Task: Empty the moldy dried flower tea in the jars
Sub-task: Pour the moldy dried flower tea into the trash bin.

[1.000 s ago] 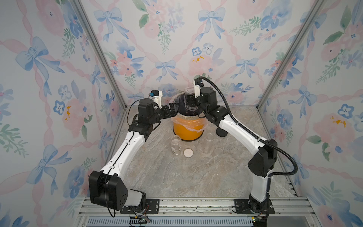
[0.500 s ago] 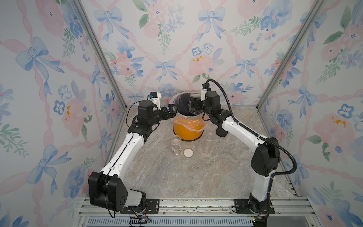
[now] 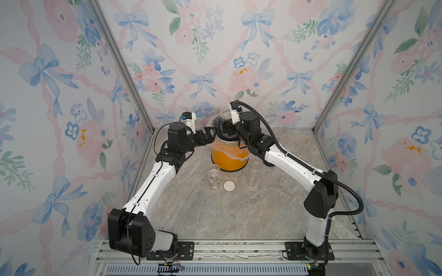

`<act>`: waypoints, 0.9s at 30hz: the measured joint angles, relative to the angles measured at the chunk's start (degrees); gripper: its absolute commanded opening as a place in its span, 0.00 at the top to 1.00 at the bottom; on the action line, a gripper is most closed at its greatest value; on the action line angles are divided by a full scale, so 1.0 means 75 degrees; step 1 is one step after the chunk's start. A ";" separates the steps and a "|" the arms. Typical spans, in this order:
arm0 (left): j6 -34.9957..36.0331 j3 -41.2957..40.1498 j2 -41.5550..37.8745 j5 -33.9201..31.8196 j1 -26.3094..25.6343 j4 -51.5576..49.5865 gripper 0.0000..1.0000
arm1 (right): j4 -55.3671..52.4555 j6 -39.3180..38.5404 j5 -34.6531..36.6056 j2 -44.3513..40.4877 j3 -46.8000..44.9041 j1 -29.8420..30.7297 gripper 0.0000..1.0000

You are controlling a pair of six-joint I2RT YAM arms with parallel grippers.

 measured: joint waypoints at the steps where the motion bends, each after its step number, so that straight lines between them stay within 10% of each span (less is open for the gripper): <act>1: 0.0000 -0.0003 0.0000 0.0000 0.0000 0.0000 0.02 | -0.0003 0.0236 -0.0087 0.0000 0.0000 -0.0189 0.38; 27: -0.0006 -0.0009 -0.0055 0.0009 0.0009 0.0003 0.02 | -0.0565 -0.0487 0.0676 0.0076 0.0571 -0.0102 0.53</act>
